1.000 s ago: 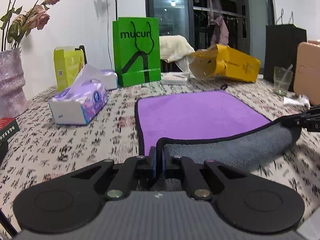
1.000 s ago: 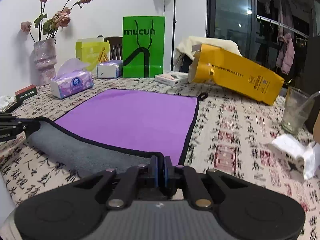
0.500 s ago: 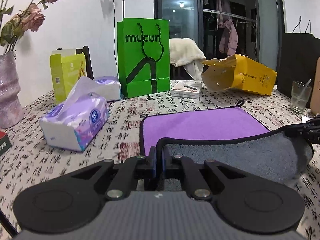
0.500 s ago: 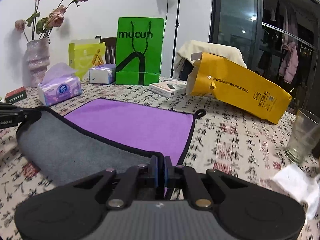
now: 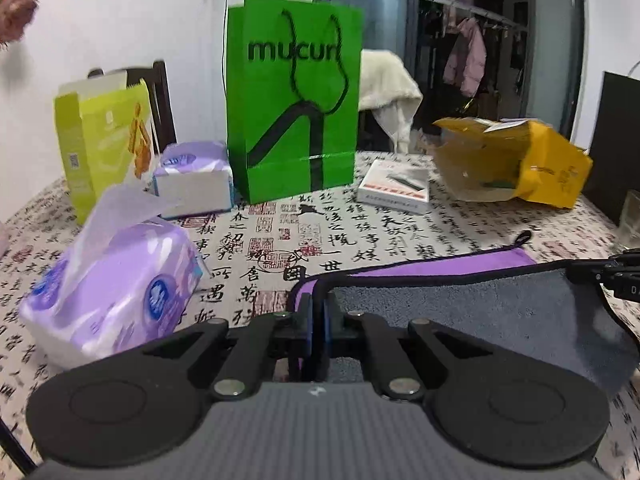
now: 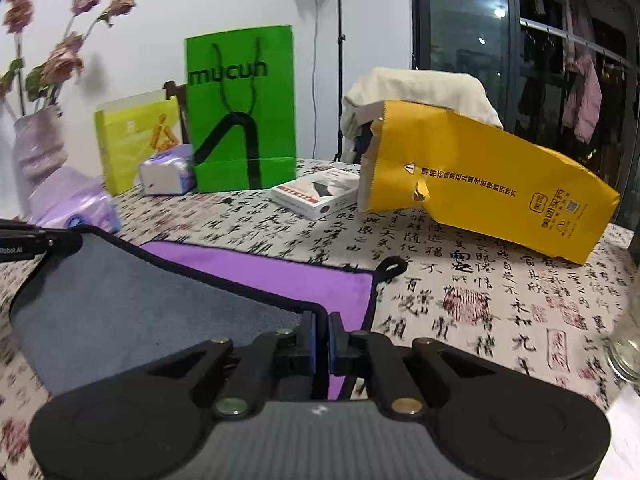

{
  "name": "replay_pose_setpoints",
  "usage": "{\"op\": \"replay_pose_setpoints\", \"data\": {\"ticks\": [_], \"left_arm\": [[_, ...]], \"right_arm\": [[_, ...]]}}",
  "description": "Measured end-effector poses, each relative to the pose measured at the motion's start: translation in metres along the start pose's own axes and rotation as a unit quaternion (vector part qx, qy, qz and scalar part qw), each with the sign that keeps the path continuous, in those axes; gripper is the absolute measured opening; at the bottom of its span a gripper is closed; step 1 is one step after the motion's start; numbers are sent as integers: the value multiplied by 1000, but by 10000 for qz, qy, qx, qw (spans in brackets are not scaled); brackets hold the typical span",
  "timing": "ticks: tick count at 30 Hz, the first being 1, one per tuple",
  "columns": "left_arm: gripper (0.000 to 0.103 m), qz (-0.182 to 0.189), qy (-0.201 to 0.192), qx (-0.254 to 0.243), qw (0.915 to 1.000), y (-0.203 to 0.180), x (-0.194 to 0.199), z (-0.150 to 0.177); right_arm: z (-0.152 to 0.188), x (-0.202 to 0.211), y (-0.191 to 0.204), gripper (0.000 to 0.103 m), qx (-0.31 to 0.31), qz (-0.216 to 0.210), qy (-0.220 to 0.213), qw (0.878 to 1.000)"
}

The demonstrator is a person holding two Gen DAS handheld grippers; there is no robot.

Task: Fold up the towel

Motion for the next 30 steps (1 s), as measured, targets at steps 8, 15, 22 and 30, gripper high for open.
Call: {"op": "replay_pose_setpoints", "data": {"ticks": [8,15,22,30], "left_arm": [[6,1,271,154,9995,10,-57,-18],[9,21,562,186,9982,18,-88,-10],[9,53,542,144,9984,19,-87,-8],[34,-43,558,112,9984,21,-86,-8]], "right_arm": [[-20,-55,-22,6,-232,40,169,9996],[-18,-86,-29,6,-227,163,337,9990],[-17,-88,-28,7,-190,174,337,9991],[-17,-88,-28,13,-188,231,346,9990]]}}
Point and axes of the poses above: each gripper's, at about its wrist camera, not at the fingertips, and x roughly against the way its jaws point, y to its left, z to its underside, the point moved 10 cm from there along -x, roughly the way its jaws point
